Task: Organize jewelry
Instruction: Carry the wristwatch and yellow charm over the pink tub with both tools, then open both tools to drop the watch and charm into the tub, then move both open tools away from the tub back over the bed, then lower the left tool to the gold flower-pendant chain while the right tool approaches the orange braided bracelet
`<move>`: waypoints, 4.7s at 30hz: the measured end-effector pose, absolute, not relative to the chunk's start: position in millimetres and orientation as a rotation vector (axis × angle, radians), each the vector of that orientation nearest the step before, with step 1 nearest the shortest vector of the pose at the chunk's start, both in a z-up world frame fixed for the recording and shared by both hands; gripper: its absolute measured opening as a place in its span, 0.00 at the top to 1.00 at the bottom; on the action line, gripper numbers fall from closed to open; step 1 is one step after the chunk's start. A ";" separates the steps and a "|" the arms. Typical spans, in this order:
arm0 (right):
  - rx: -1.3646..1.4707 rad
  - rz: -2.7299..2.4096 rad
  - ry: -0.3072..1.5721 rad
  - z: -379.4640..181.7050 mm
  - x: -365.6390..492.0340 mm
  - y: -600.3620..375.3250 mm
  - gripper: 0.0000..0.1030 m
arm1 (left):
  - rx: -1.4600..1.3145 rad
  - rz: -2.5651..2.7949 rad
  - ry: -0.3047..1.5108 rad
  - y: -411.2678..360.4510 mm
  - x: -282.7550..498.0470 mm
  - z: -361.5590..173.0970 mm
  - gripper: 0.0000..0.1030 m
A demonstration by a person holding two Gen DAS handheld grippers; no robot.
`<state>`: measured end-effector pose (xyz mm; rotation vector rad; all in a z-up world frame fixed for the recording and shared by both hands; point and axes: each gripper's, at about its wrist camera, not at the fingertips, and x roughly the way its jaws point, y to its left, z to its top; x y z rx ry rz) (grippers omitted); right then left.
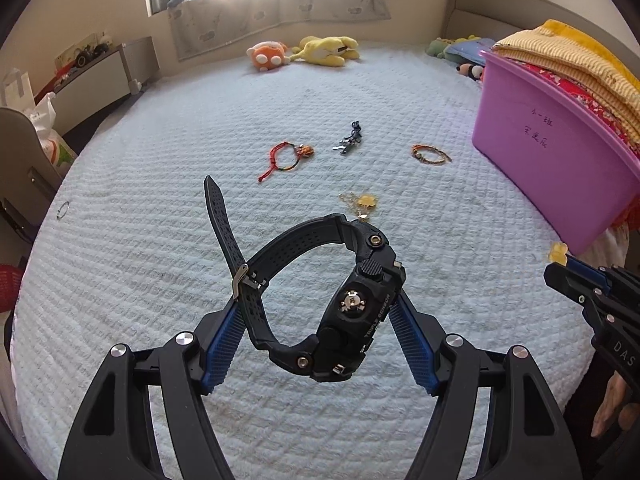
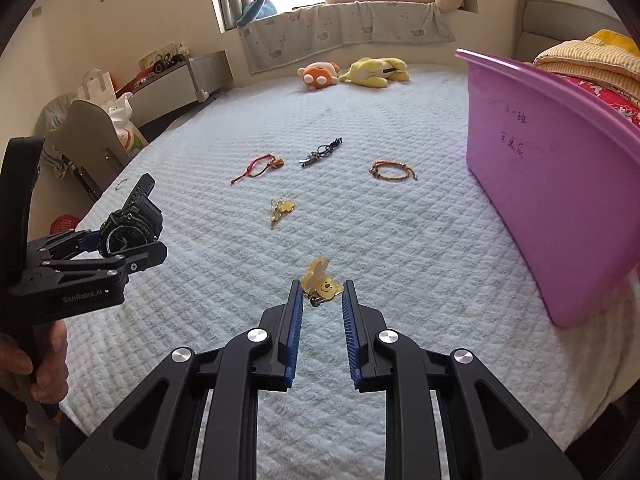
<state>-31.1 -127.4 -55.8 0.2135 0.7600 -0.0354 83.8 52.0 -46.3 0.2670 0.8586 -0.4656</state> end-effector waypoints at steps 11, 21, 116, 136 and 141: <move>0.246 -0.068 0.624 25.9 -57.7 -199.8 0.81 | 0.266 -0.570 0.761 -24.4 47.9 28.8 0.33; 0.285 -0.170 0.524 86.4 -75.5 -309.3 0.81 | 0.254 -0.749 0.661 -148.7 31.5 92.9 0.33; 0.262 0.267 0.823 -22.1 1.4 -218.0 0.29 | 0.124 -0.126 0.965 -8.7 64.6 -44.5 0.06; 0.206 0.055 0.907 -127.0 148.5 -261.5 0.29 | 0.009 -0.031 0.985 -30.3 172.0 -118.8 0.06; 0.182 0.007 0.916 -145.5 179.9 -276.6 0.29 | 0.010 -0.007 0.998 -35.5 183.0 -131.4 0.06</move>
